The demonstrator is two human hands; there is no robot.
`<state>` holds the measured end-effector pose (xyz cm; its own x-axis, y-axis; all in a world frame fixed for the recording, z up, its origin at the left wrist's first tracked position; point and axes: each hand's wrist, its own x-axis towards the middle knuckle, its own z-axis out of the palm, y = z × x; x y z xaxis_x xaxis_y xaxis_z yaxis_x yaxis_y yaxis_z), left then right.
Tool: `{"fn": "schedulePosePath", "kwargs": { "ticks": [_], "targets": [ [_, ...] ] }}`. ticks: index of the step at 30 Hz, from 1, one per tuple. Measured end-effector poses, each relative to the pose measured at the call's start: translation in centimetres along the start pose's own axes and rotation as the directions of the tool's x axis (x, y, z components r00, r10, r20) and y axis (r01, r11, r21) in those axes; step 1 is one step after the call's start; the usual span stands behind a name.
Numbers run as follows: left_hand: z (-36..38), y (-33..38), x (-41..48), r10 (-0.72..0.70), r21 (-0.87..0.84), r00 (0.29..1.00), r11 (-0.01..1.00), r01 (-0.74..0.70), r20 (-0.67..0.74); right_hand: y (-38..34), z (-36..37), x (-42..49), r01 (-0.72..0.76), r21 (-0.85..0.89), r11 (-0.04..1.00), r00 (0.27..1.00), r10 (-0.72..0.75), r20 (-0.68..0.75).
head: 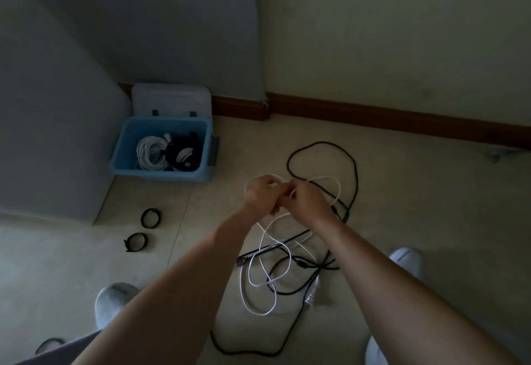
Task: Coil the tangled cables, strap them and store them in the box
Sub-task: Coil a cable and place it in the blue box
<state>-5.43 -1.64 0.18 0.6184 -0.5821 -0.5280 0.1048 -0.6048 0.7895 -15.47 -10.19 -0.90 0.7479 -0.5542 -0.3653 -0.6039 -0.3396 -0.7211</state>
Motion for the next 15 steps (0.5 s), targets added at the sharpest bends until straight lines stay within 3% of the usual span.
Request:
{"fn": "schedulePosePath", "kwargs": {
  "ticks": [3, 7, 9, 11, 13, 15],
  "targets": [
    [-2.7, 3.4, -1.5, 0.002, -0.02, 0.998, 1.0, -0.003, -0.058, -2.7, -2.7, -1.5, 0.046, 0.077, 0.996, 0.998, -0.042, -0.055],
    [-7.6, 7.7, -4.2, -0.016, -0.34, 0.982, 0.939, -0.051, -0.19, -5.1, -6.5, -3.6, 0.057, 0.087, 0.995, 0.998, -0.056, -0.021],
    [-10.2, 9.5, -6.2, 0.041, -0.4, 0.975, 0.907, -0.128, -0.218, -6.2, -8.5, -5.0, 0.058, 0.083, 0.995, 0.998, -0.055, -0.041],
    [-12.1, 11.0, -8.4, 0.12, -0.285, 0.972, 0.942, -0.176, -0.203, -7.8, -10.4, -6.3, 0.087, 0.099, 0.991, 0.99, -0.075, -0.12],
    [-12.9, 12.4, -10.5, 0.156, -0.045, 0.978, 0.986, -0.163, -0.136, -10.1, -12.1, -7.3, 0.166, 0.158, 0.973, 0.97, -0.132, -0.204],
    [-13.0, 13.9, -12.9, 0.167, 0.015, 0.985, 0.986, -0.166, -0.047, -13.1, -13.9, -8.8, 0.247, 0.156, 0.956, 0.949, -0.206, -0.24]
  ]
}}
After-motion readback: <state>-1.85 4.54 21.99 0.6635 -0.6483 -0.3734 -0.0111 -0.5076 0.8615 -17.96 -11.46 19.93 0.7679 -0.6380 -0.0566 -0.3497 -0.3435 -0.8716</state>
